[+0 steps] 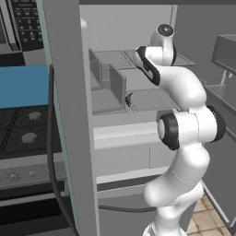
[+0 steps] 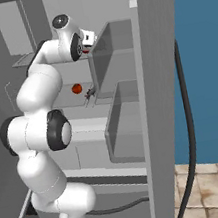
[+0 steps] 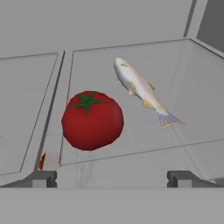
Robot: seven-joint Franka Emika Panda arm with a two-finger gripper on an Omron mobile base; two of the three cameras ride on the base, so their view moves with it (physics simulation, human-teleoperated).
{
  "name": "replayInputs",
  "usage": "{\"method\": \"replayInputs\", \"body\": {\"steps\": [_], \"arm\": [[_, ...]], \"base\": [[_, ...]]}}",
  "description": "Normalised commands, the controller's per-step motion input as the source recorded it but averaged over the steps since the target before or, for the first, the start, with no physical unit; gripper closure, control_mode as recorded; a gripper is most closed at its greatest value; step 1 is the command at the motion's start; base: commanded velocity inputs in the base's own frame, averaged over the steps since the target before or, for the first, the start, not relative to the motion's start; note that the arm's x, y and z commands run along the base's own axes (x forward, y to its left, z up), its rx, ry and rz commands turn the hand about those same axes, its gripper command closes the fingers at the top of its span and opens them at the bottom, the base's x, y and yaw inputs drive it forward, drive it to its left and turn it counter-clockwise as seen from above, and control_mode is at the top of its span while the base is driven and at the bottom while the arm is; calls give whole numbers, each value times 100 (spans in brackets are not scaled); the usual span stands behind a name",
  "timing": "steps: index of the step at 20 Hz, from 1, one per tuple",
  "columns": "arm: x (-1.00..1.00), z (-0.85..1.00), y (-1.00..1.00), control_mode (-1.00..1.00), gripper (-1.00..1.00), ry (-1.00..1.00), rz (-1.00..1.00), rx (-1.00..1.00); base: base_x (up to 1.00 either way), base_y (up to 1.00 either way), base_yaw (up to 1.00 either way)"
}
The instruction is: Place one tomato and one fish in each tupperware on the nearby counter, to pack two identical lunches.
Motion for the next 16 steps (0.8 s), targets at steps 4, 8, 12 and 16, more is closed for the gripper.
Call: {"method": "replayInputs", "body": {"steps": [4,8,12,16], "arm": [[19,-10,0,-100,-100,0,0,0],[21,-8,0,-100,-100,0,0,0],[24,-12,0,-100,-100,0,0,0],[29,-6,2,-100,-100,0,0,0]], "base": [[0,0,0],[0,0,0],[0,0,0],[0,0,0]]}}
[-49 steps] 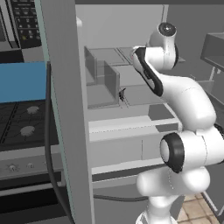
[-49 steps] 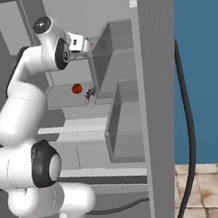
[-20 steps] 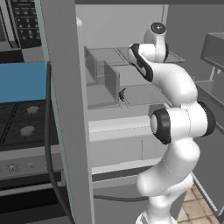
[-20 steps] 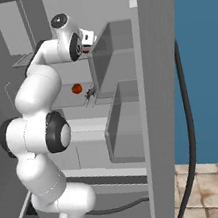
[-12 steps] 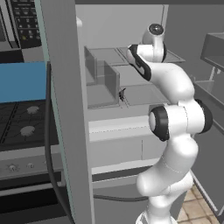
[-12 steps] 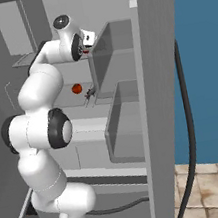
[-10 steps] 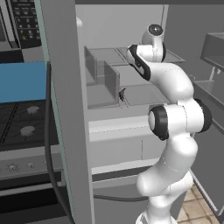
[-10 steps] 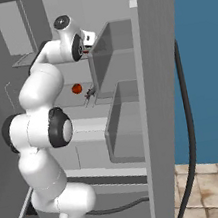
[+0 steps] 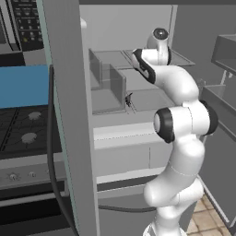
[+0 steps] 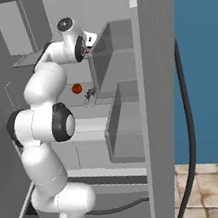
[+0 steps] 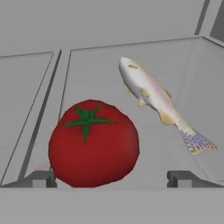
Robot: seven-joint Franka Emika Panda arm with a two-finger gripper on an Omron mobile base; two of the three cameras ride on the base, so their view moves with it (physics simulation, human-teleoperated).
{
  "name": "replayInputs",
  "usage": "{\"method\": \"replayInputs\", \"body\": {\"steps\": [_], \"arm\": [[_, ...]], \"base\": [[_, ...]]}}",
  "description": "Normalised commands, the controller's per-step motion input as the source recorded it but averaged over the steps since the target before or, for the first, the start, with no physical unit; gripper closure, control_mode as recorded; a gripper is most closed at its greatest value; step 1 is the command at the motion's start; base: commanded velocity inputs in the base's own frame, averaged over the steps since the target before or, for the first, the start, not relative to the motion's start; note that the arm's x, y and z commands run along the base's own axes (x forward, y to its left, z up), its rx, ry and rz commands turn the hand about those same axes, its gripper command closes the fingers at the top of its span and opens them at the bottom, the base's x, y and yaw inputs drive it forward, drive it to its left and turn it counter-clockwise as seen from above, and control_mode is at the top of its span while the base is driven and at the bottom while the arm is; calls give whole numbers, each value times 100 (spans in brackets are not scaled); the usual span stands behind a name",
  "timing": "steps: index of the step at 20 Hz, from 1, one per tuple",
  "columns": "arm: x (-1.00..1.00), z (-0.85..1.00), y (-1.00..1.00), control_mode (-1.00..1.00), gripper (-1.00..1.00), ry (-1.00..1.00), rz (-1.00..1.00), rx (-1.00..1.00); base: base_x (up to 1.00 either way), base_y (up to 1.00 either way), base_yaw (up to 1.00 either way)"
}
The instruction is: Place one tomato and one fish in each tupperware on the nearby counter, to pack two identical lunches.
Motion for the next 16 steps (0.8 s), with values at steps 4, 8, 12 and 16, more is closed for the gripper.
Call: {"method": "replayInputs", "body": {"steps": [4,8,12,16], "arm": [[27,-4,8,-100,-100,0,0,0],[28,0,3,-100,-100,0,0,0],[18,0,0,-100,-100,0,0,0],[2,-8,0,-100,-100,0,0,0]], "base": [[0,0,0],[0,0,0],[0,0,0],[0,0,0]]}}
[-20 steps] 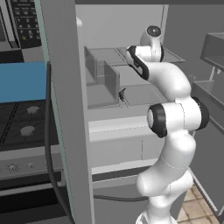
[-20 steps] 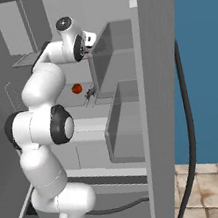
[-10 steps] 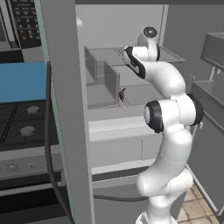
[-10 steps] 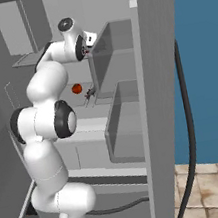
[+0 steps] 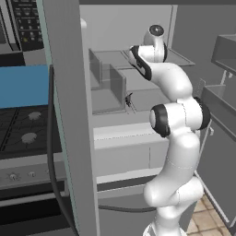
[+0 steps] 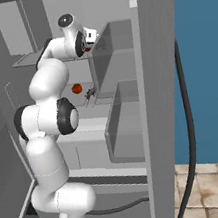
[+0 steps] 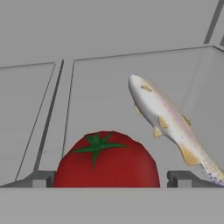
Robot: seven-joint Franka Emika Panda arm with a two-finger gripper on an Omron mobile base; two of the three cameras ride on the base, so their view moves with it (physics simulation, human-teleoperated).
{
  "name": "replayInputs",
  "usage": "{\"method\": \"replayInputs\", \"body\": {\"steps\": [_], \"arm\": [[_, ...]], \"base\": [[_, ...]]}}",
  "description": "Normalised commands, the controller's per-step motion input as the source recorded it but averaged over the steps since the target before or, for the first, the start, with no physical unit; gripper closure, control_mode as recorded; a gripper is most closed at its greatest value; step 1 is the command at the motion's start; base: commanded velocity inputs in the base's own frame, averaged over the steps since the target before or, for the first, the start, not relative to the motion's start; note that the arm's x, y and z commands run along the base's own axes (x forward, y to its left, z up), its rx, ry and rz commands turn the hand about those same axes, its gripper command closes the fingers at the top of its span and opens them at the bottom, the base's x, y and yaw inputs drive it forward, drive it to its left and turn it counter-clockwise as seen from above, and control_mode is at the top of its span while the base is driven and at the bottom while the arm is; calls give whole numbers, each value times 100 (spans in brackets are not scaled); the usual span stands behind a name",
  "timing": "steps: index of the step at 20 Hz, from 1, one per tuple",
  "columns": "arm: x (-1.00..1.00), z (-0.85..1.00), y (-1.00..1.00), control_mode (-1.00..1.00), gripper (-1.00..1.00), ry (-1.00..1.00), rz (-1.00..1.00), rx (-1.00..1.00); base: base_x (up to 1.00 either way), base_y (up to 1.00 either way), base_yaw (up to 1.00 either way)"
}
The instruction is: Place one tomato and one fish in each tupperware on the nearby counter, to pack two identical lunches.
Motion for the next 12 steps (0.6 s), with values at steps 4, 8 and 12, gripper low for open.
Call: {"method": "replayInputs", "body": {"steps": [4,8,12], "arm": [[0,-41,0,-100,-100,0,-4,0],[0,-32,0,-100,-100,0,-3,0],[14,-11,0,-100,100,0,-1,0]], "base": [[0,0,0],[0,0,0],[0,0,0]]}}
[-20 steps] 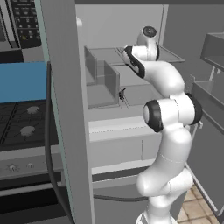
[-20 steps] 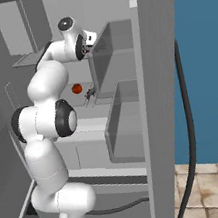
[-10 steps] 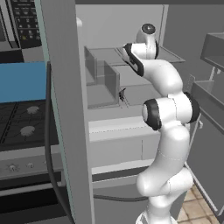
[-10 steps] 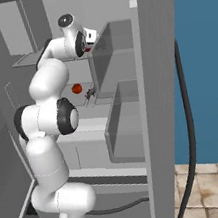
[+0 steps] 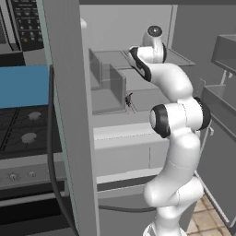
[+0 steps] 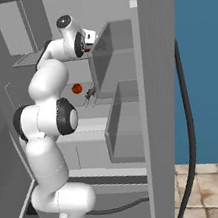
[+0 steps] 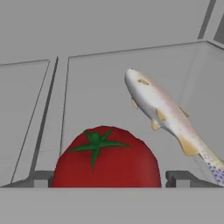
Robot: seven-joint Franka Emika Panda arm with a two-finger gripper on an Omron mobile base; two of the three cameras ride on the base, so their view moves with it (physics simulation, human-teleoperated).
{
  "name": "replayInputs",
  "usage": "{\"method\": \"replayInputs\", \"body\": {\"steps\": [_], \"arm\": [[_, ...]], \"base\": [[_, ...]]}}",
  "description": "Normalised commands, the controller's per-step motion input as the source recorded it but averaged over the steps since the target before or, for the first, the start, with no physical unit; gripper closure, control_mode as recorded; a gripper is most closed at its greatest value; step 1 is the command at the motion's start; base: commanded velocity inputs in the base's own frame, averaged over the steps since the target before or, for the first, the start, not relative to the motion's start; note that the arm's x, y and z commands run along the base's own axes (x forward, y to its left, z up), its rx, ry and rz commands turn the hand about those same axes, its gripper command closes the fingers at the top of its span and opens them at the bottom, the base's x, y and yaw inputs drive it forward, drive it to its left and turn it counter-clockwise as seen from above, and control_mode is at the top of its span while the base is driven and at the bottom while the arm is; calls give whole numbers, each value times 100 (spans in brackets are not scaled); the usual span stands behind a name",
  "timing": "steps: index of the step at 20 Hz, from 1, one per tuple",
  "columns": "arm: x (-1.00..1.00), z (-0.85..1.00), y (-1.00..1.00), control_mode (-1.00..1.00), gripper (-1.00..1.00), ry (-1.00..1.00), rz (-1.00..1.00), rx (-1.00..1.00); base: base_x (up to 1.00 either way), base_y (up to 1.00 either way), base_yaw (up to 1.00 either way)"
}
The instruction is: Place one tomato and one fish in each tupperware on the nearby counter, to pack two identical lunches.
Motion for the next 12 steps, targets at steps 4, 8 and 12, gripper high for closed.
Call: {"method": "replayInputs", "body": {"steps": [4,8,12], "arm": [[23,-6,0,-100,100,0,0,0],[20,-1,0,-100,100,0,0,0],[5,-1,0,-100,100,0,0,0]], "base": [[0,0,0],[0,0,0],[0,0,0]]}}
